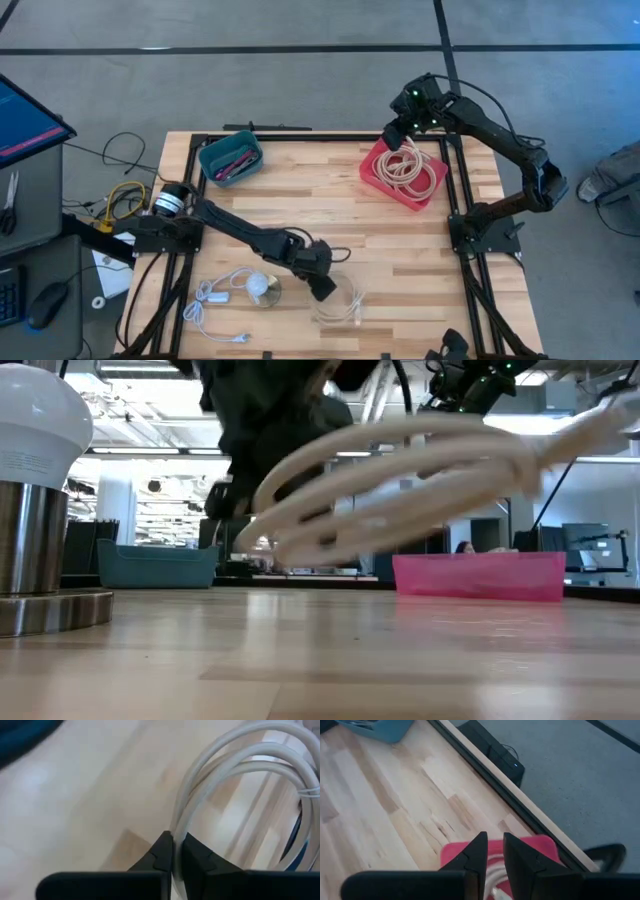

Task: Pick & Place USB Port
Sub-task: Put the white charger cable into pink bin

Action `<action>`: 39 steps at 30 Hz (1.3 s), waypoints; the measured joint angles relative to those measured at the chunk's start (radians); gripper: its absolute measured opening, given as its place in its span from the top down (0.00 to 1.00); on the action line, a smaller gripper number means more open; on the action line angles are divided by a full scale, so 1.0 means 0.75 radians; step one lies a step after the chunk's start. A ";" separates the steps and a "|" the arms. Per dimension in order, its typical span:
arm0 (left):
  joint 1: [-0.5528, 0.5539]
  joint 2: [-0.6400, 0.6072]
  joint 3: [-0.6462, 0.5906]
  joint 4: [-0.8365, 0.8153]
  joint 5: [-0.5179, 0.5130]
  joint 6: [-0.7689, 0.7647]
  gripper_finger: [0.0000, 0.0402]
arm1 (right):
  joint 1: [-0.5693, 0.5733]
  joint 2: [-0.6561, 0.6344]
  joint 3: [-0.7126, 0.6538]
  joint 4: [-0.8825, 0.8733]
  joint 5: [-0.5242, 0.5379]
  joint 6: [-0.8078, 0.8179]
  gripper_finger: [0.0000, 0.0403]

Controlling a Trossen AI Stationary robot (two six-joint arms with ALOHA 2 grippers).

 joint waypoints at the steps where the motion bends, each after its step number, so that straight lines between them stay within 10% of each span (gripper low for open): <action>1: 0.003 -0.025 0.000 -0.009 -0.043 0.002 0.96 | -0.015 0.000 0.000 -0.015 0.000 0.000 0.87; 13: 0.140 -0.439 0.001 -0.115 -0.575 0.095 0.96 | -0.186 -0.002 0.001 -0.125 -0.012 -0.036 0.87; 20: 0.258 -0.618 0.002 -0.183 -0.762 0.255 0.96 | -0.197 -0.027 0.001 -0.113 -0.253 -0.071 0.87; 39: 0.751 -0.687 0.002 -0.297 -0.834 0.474 0.96 | 0.038 -0.061 0.001 0.165 -0.876 0.042 0.87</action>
